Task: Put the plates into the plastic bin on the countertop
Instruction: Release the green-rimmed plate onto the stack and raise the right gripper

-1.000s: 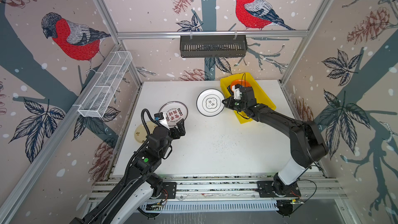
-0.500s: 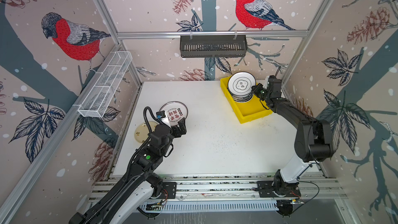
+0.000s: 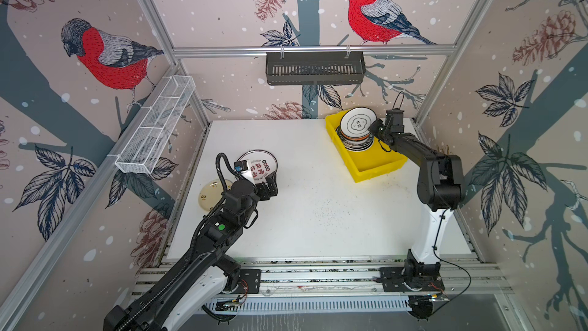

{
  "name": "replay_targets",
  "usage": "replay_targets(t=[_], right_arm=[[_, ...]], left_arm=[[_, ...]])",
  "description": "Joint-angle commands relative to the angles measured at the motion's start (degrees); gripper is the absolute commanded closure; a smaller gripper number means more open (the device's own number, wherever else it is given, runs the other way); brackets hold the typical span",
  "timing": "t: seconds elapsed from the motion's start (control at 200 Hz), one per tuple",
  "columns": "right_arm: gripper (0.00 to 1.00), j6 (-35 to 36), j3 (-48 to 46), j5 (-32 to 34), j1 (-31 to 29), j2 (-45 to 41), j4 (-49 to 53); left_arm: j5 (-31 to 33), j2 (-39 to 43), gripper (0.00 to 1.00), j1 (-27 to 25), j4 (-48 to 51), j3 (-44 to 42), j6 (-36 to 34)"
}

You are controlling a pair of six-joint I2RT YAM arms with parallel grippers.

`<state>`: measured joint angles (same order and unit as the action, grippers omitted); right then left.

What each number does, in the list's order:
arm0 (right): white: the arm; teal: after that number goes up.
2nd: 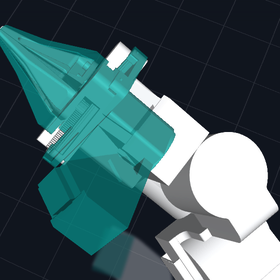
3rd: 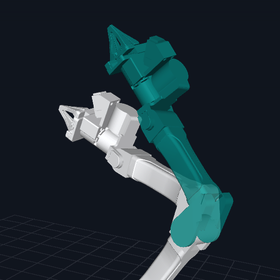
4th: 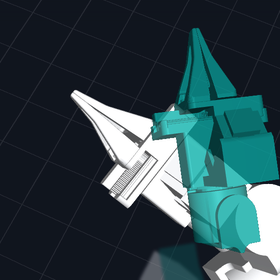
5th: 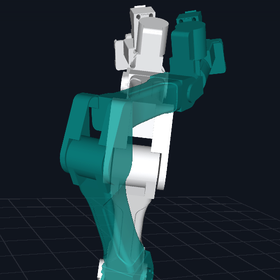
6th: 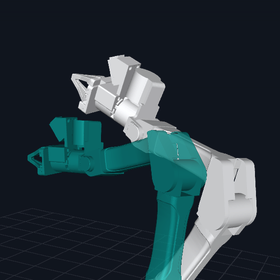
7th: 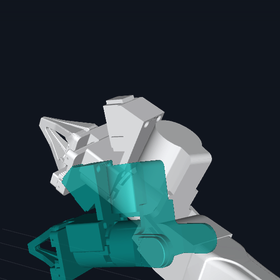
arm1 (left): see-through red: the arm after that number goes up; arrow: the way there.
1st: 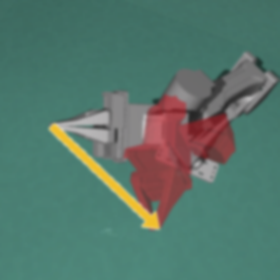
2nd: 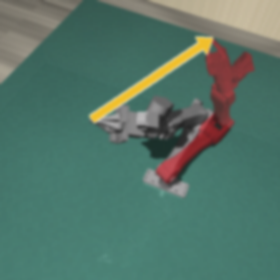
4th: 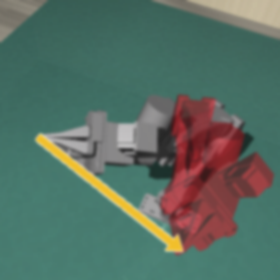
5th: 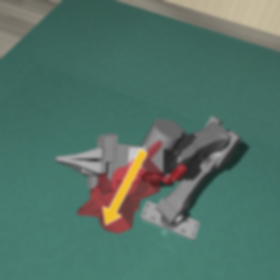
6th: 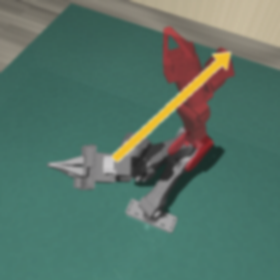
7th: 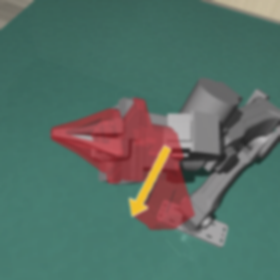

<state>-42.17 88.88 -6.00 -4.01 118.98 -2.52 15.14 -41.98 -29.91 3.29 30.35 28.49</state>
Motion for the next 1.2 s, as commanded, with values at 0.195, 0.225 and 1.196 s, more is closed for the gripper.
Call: replay_targets(t=[0.195, 0.225, 1.196], right_arm=[[0.66, 2.06, 5.31, 0.38, -0.89, 4.16, 3.57], [0.55, 2.3, 5.17, 0.47, -1.07, 4.07, 3.87], [0.0, 12.2, -13.89, -14.95, -19.33, -19.7, -0.57]], left_arm=[[-0.49, -1.8, 0.03, -0.15, -2.41, 0.24, 1.04], [-0.47, -1.96, 0.03, -0.14, -2.5, 0.16, 1.04], [-2.84, -18.53, 0.03, 12.65, -7.18, 2.1, 6.93]])
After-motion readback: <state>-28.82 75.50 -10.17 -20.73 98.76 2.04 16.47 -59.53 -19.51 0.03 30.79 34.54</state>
